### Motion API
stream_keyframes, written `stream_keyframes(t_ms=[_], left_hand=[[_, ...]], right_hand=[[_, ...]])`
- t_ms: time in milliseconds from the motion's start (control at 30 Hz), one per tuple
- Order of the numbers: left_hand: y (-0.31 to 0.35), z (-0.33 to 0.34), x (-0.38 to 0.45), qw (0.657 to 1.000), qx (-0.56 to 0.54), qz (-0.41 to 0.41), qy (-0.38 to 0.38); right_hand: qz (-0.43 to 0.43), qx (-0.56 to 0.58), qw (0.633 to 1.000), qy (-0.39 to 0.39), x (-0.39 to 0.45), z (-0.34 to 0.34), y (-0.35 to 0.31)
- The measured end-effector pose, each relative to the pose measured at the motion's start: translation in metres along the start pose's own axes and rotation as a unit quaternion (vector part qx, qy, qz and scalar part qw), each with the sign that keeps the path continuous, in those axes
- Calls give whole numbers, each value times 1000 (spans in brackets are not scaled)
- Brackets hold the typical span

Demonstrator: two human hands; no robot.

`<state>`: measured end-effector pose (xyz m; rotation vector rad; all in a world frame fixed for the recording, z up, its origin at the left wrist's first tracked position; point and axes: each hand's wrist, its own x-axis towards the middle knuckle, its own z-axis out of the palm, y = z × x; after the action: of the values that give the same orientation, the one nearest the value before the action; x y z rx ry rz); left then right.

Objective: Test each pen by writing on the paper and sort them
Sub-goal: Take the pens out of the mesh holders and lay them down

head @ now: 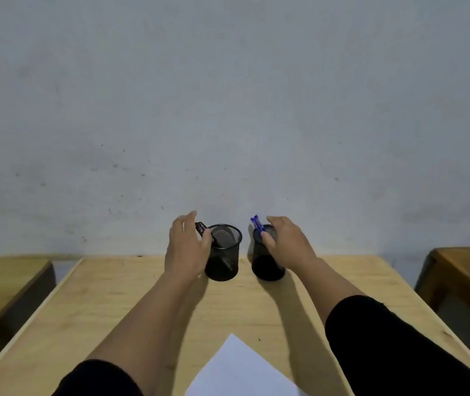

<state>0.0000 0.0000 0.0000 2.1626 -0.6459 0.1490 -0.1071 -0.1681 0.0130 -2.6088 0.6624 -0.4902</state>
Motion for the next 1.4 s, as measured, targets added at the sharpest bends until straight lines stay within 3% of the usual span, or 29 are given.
stream_keyframes(t_ms=[200, 367, 900, 1400], left_hand=[[-14, 26, 20, 989, -135, -51, -21], [-18, 45, 24, 973, -225, -51, 21], [-14, 56, 29, 951, -299, -31, 77], [-15, 36, 15, 957, -284, 26, -62]], right_hand=[[-5, 36, 999, 8, 32, 24, 5], [-21, 49, 998, 34, 42, 38, 6], [-6, 142, 987, 76, 43, 37, 13], [3, 147, 985, 85, 46, 41, 14]])
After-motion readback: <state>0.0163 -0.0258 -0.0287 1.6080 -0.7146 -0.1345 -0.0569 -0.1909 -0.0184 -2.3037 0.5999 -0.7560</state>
